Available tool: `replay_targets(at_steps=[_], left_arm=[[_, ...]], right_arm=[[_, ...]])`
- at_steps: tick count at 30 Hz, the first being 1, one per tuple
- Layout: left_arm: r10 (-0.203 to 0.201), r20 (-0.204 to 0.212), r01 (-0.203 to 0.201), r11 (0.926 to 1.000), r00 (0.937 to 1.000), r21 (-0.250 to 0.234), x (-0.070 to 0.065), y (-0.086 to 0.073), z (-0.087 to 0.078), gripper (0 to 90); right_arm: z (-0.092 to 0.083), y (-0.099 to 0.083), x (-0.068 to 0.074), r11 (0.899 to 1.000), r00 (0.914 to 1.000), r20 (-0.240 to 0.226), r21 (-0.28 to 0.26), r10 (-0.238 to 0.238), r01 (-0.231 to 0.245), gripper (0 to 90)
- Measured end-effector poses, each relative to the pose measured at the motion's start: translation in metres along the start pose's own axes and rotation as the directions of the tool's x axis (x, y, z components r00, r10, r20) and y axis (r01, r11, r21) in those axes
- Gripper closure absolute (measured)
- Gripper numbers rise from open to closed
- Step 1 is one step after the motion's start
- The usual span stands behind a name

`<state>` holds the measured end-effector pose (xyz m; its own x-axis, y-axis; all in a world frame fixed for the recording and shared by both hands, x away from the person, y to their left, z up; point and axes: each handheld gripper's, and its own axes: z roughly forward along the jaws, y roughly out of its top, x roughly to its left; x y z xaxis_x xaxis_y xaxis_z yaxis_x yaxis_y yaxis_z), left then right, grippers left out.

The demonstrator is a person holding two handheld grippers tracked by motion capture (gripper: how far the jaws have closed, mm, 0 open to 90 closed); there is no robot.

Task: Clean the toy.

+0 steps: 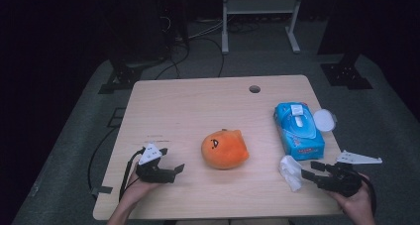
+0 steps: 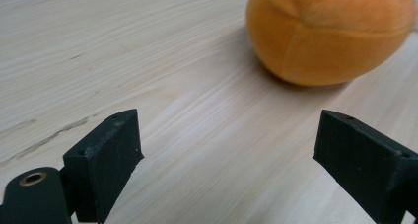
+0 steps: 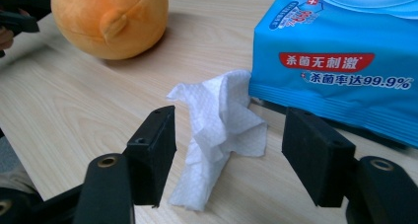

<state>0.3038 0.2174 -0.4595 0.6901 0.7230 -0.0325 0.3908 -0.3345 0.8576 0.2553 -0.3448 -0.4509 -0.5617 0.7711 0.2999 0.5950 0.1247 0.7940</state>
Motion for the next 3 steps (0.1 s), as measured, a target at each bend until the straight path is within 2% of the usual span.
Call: replay_targets(at_steps=[1,3], left_arm=[[-0.008,-0.006,0.008,1.0,0.9999,-0.005,0.0011,-0.0008,0.0005,10.0],[0.0,-0.016,0.0,1.0,0.9999,0.005,0.0014,-0.0029,0.0023,9.3]], right_arm=[[0.0001,-0.0009,0.0005,1.0,1.0,0.002,-0.005,0.001,-0.001,35.1],[0.0011,-0.0024,0.0006,1.0,0.9999,0.003,-0.013,0.01,-0.01,35.0]])
